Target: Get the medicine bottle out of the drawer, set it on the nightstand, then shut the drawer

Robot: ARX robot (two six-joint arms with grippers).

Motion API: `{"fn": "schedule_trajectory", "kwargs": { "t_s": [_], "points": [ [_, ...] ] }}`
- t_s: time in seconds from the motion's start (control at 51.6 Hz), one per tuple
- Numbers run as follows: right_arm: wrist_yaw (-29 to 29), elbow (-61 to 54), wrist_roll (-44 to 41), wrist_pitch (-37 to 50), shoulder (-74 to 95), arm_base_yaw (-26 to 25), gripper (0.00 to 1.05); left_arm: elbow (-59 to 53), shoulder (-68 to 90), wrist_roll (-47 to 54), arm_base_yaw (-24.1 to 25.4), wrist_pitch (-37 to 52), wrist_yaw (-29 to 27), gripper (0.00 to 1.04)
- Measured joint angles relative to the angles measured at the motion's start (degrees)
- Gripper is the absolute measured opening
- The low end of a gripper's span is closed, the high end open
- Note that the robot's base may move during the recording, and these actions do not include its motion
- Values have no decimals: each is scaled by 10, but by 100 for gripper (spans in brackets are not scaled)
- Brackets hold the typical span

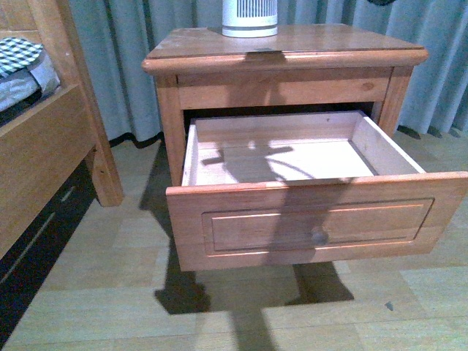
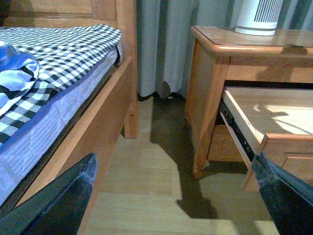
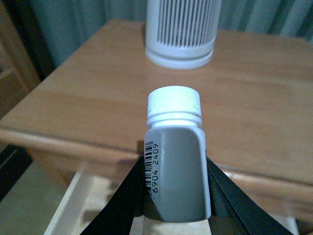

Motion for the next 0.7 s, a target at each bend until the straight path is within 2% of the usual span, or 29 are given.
{"fn": "schedule_trajectory", "kwargs": {
  "t_s": [0.174,0.31,0.543,0.698],
  "points": [
    [41,102,-48,37,78,-17,29,0,0,0,0,0,0,98],
    [51,155,-87,26,149,-21,29,0,0,0,0,0,0,98],
    [62,180,-101,3,200,-10,29,0,0,0,0,0,0,98],
    [79,192,-99,2,214,-5,54,0,0,0,0,0,0,98]
  ]
}}
